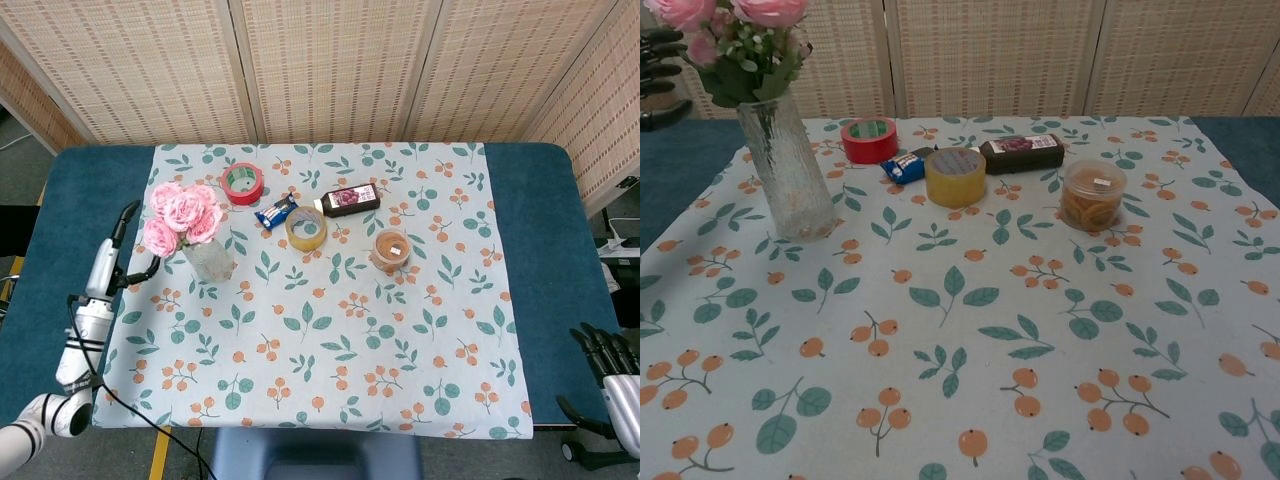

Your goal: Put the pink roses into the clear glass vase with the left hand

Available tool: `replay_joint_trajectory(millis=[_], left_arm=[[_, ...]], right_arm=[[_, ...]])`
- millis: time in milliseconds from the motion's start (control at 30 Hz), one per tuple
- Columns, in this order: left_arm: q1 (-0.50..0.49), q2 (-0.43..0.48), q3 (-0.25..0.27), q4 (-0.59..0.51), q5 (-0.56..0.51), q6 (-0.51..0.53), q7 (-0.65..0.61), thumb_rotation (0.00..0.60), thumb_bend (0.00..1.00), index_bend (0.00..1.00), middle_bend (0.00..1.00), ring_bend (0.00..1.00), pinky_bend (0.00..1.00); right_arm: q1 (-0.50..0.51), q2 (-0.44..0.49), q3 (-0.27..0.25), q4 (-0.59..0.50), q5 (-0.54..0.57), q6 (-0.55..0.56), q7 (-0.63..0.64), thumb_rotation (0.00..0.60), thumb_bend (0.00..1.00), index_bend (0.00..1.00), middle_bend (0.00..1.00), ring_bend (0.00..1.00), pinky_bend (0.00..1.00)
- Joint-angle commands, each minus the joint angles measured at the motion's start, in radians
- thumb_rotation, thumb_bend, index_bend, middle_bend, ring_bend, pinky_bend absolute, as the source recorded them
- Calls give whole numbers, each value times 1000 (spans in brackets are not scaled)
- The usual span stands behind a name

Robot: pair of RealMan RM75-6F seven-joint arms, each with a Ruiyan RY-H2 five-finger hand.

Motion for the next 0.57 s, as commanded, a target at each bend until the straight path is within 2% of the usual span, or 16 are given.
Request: replay_joint_trajectory(millis=[33, 100, 133, 233, 333, 367, 400, 467, 567], left_arm=[[59, 54, 48, -30, 43, 59, 33, 600, 392, 0, 0, 0, 9], [94, 79, 82, -42, 68, 96, 92, 600, 385, 0, 0, 0, 8], [129, 101, 127, -41, 96, 122, 191, 600, 385, 0, 0, 0, 8], [226, 130, 218, -60, 137, 201, 468, 600, 395, 0, 0, 0, 9], [252, 134, 237, -75, 139, 216, 542, 600, 412, 0, 0, 0, 10], [312, 131, 280, -69, 142, 250, 712, 600, 424, 0, 0, 0, 9], [369, 124, 321, -81, 153, 296, 953, 600, 429, 0, 0, 0, 9], [394, 125, 304, -155, 153, 353, 1042, 600, 430, 0, 0, 0, 9], [398, 143, 297, -211, 155, 351, 1060, 600, 428, 0, 0, 0, 9]], right_arm=[[-1, 0, -2, -1, -4, 2, -5, 498, 203, 0, 0, 0, 0], [-2, -2, -3, -2, -9, 4, -14, 499, 203, 0, 0, 0, 0], [-3, -5, -4, -2, -13, 6, -28, 499, 203, 0, 0, 0, 0], [-3, -17, -5, -2, -16, 1, -74, 499, 203, 0, 0, 0, 0], [-2, -21, -5, -3, -16, -2, -85, 500, 203, 0, 0, 0, 0], [2, -28, -10, -6, -19, -16, -95, 500, 203, 0, 0, 0, 0], [7, -34, -12, -5, -22, -29, -109, 499, 203, 0, 0, 0, 0], [8, -36, -11, -7, -16, -33, -117, 498, 202, 0, 0, 0, 0], [5, -36, -10, -11, -6, -33, -123, 498, 202, 0, 0, 0, 0]])
